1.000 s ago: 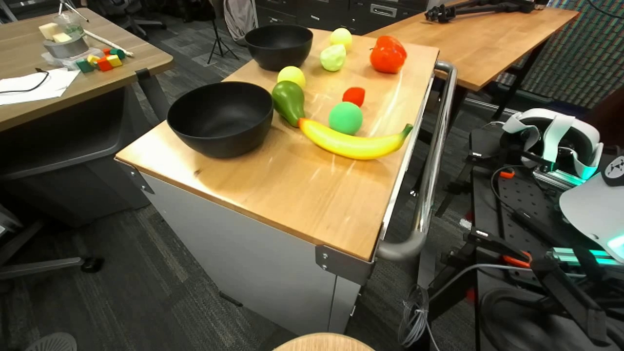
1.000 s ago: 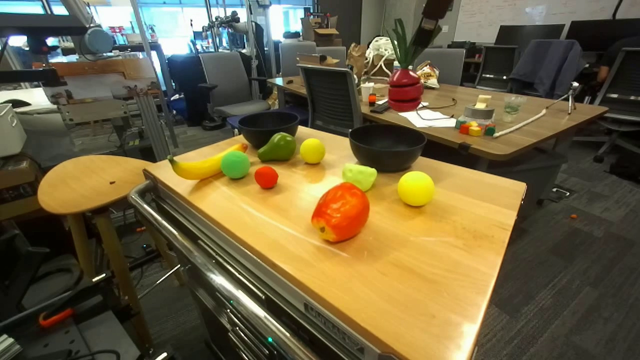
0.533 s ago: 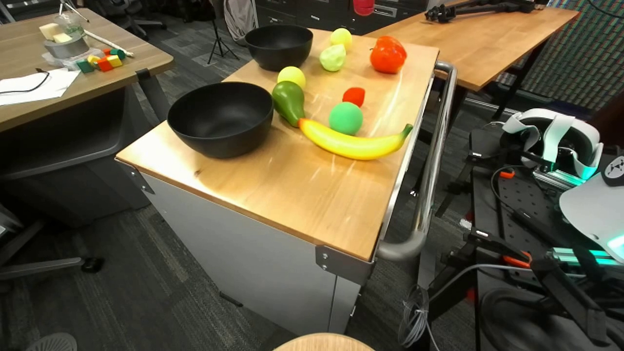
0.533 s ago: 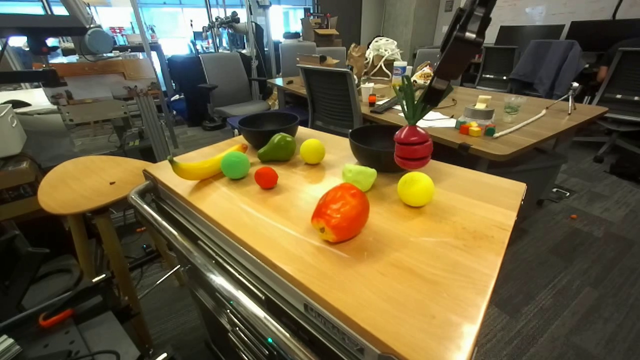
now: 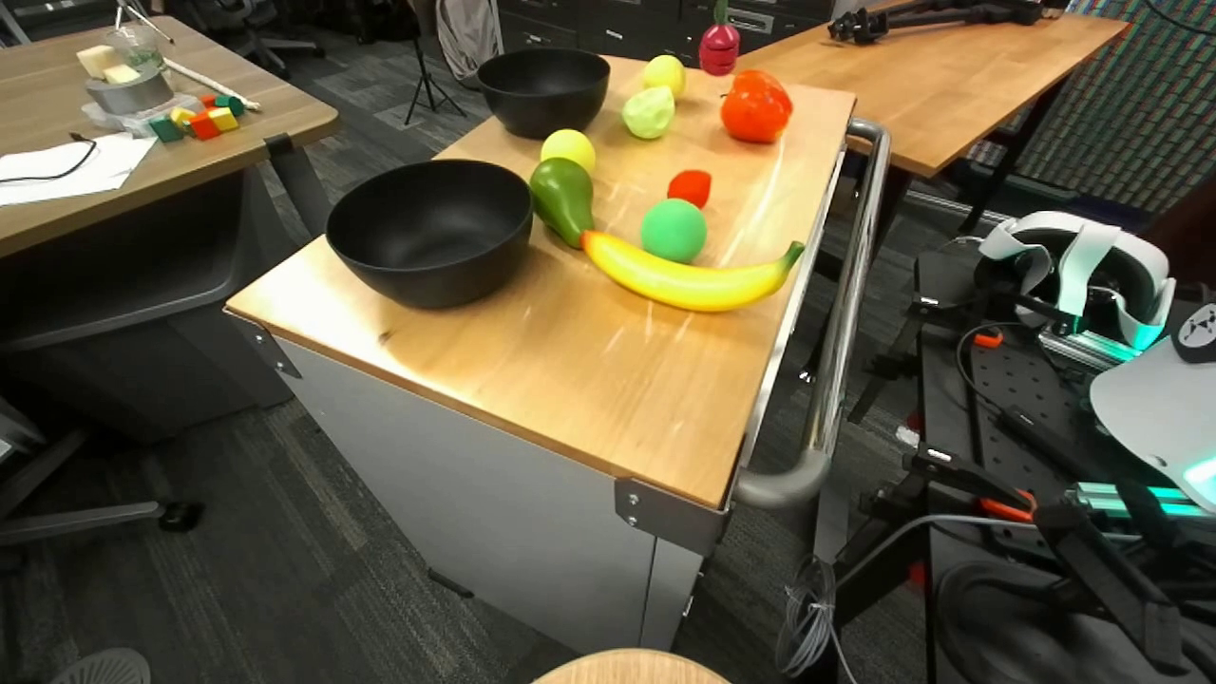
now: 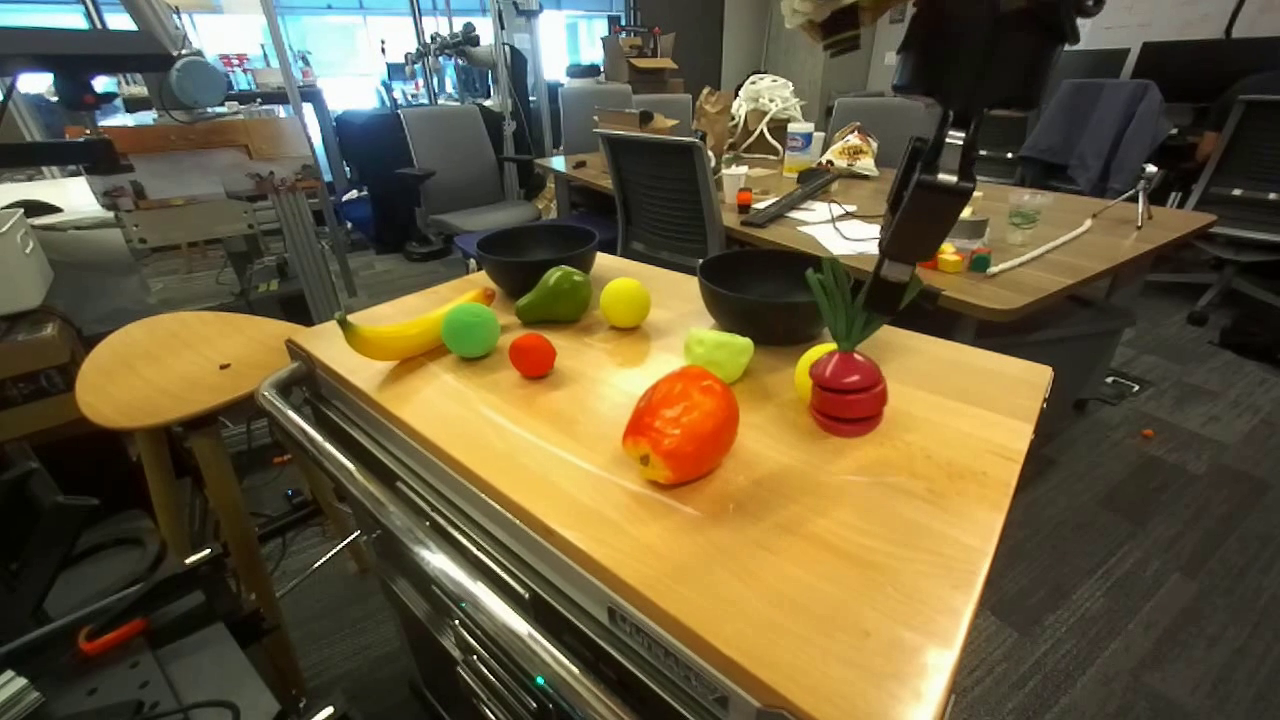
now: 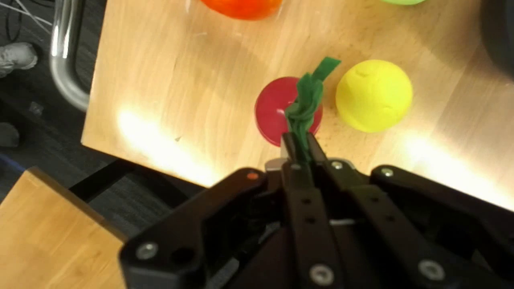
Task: Take the fruit and vegetable toys out of the black bowls and put them on the counter
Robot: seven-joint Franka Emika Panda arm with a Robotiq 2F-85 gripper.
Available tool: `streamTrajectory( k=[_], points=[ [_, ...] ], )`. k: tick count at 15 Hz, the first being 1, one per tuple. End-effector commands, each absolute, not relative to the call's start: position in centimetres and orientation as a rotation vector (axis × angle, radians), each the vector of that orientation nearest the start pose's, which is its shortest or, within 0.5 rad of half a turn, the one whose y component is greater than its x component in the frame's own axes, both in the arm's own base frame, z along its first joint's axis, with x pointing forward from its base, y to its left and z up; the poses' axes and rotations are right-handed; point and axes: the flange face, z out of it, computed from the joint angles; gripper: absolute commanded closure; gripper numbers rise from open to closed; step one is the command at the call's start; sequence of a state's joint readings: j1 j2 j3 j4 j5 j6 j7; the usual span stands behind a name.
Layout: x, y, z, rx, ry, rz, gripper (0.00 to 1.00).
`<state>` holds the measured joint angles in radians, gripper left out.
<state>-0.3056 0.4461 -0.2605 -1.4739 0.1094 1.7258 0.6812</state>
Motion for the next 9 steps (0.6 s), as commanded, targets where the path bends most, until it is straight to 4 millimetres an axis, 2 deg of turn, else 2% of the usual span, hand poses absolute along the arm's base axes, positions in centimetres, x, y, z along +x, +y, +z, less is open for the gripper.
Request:
streamTrajectory(
  k=[1, 5, 6, 7, 9],
  points=[
    [58.5, -32.6, 40.4, -2.65, 1.974, 0.272, 0.99],
    [58.6, -32.7, 39.3, -2.712, 2.038, 0.312, 0.99],
    [58.6, -32.8, 39.3, -2.721, 2.05, 0.317, 0.71],
    [58.5, -32.8, 39.5, -2.724, 2.052, 0.315, 0.69],
    [58.4, -32.6, 40.7, -2.739, 2.029, 0.282, 0.54]
  ],
)
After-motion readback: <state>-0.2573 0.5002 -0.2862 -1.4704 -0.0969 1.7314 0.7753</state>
